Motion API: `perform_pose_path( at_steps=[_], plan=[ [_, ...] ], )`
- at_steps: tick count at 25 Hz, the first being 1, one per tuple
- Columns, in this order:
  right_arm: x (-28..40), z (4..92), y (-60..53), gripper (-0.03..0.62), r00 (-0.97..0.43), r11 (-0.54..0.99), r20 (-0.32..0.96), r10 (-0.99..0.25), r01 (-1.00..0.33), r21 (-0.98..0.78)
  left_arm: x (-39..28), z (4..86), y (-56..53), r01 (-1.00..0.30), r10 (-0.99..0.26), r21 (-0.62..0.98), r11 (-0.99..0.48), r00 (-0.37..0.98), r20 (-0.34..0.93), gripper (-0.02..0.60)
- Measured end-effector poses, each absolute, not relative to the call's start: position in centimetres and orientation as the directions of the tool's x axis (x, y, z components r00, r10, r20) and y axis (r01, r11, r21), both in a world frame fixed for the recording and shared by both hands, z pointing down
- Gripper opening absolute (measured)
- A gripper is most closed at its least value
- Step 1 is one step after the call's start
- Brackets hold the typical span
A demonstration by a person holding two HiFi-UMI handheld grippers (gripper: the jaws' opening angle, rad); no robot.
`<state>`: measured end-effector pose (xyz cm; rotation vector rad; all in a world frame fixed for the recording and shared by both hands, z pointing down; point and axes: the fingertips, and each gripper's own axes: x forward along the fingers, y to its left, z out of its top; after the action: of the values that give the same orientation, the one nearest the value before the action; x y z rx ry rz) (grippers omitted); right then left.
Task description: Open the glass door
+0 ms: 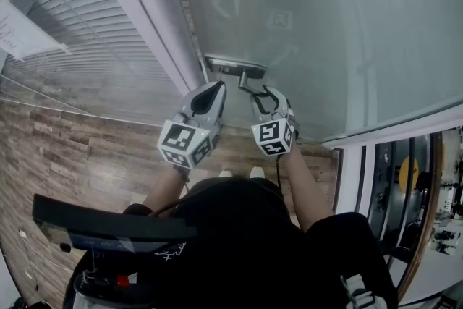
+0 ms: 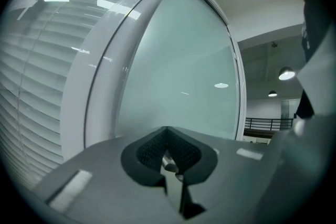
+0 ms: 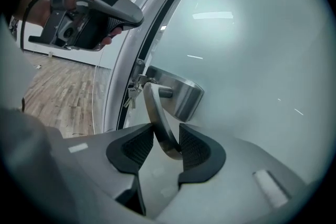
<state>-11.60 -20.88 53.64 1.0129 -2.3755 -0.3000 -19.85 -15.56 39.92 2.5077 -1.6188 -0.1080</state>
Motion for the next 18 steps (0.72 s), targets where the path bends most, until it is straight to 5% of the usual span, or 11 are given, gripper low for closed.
perform_pose_path(
  at_steps=[13, 18],
  plan=[
    [-11.4, 54.1, -26.3, 0.144, -0.525, 0.692, 0.452, -0.721, -0.579, 0.431, -20.2, 40.2, -14.7, -0.879, -0.89, 0.164, -0.448, 0.456, 0.01, 0.0],
    [-11.1, 52.9, -28.6, 0.137, -0.473, 0.672, 0.482, -0.738, -0.442, 0.594, -20.2, 40.1, -14.6, -0.87, -0.886, 0.185, -0.457, 0.464, -0.003, 0.0]
  ],
)
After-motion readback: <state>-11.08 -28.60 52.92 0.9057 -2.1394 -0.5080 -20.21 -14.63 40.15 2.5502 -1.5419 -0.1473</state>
